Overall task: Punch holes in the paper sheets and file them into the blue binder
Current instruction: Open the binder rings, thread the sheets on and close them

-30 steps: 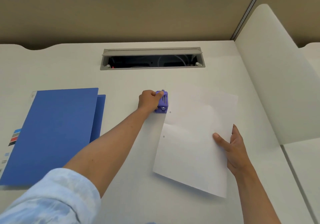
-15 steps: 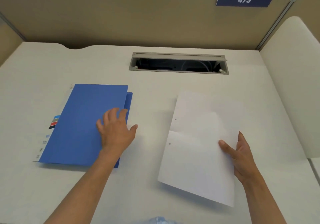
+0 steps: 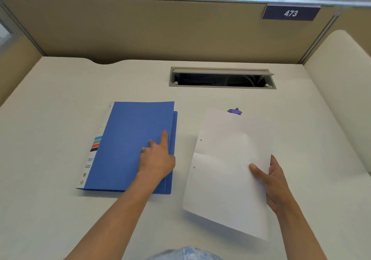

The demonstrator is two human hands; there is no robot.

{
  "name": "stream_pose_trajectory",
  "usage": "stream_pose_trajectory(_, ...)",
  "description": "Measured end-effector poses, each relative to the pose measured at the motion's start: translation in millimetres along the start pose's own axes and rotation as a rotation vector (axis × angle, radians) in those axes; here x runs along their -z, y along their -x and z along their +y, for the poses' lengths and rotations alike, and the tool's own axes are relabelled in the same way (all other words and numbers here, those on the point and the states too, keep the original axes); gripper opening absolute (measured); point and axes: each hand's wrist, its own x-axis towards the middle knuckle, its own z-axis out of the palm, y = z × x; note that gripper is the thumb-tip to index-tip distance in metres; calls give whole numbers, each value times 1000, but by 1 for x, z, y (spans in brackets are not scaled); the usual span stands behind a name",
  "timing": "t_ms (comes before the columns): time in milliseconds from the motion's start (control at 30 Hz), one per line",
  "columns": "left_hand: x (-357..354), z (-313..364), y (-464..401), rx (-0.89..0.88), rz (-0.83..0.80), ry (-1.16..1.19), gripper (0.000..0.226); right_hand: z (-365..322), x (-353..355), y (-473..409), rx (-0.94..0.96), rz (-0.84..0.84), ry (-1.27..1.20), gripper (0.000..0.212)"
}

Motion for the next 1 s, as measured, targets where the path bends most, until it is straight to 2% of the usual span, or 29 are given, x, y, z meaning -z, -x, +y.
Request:
stream_pose_trajectory(167,38,-3,18,-139,107,103,62,6,-14,15,13,37,15,54)
stream_pose_trajectory(367,88,-34,49,-240,209,421,52,14,-40,27,35,76,28,59)
stream_pose_trajectory(467,110,-62,60,-219,220,625,50,20,-61,29,37,51,39,57)
stream_pose_trajectory(800,143,-122,68,-162,211,1005,40,29,-92,7,-43,-61,86,52)
stream_pose_trajectory(1000,143,-174,77,26,278,1090,49,39,-98,-28,-88,-155,216,64)
